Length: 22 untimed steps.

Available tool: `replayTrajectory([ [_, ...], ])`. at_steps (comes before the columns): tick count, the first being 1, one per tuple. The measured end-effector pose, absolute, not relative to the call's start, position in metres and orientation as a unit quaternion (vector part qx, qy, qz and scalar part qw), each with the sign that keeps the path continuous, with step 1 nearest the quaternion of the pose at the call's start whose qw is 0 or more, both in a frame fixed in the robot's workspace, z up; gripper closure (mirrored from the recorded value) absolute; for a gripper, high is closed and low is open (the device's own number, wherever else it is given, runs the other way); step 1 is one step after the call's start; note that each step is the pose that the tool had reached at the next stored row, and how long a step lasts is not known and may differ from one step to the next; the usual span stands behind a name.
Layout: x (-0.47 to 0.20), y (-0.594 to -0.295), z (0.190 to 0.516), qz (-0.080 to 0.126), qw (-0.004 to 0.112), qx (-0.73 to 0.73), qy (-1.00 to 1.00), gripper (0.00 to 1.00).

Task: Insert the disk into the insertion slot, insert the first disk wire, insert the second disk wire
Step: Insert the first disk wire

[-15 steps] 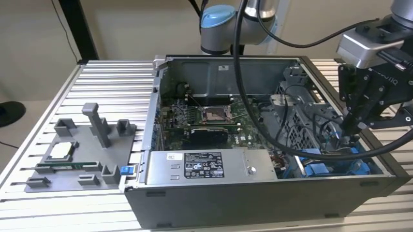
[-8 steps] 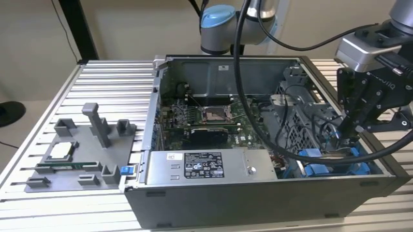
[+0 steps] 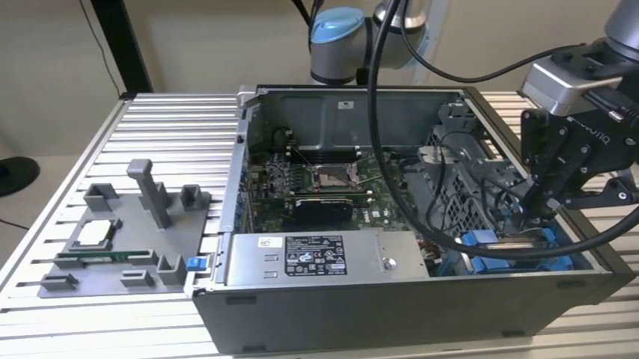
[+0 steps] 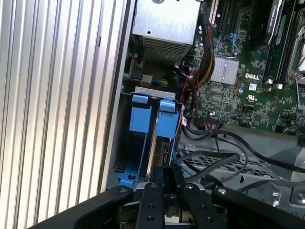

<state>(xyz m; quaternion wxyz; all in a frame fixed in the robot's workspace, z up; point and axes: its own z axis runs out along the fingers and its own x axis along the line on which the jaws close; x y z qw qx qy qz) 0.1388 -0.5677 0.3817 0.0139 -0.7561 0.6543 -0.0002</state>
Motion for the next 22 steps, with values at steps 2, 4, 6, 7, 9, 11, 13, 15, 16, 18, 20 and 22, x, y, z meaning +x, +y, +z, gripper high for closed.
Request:
replayTrajectory([
  [2,0.141,-0.568,0.380,0.002,0.012,-0.756,0.655,1.00],
  [4,0.143,-0.568,0.378,0.005,0.010,-0.756,0.655,1.00],
  [6,0.146,-0.568,0.376,0.007,0.007,-0.755,0.655,1.00],
  [7,0.147,-0.568,0.375,0.009,0.006,-0.755,0.655,1.00],
  [9,0.151,-0.568,0.374,0.012,0.004,-0.755,0.655,1.00],
  [11,0.154,-0.568,0.372,0.015,0.001,-0.755,0.655,1.00],
  [13,0.156,-0.568,0.371,0.019,-0.003,-0.755,0.655,1.00],
  [15,0.156,-0.568,0.370,0.024,-0.007,-0.755,0.656,1.00],
  [16,0.157,-0.568,0.369,0.027,-0.009,-0.754,0.656,1.00],
  [18,0.158,-0.568,0.369,0.033,-0.014,-0.754,0.656,1.00],
  [20,0.160,-0.568,0.368,0.038,-0.019,-0.753,0.656,1.00],
  [22,0.162,-0.568,0.367,0.043,-0.023,-0.753,0.656,1.00],
])
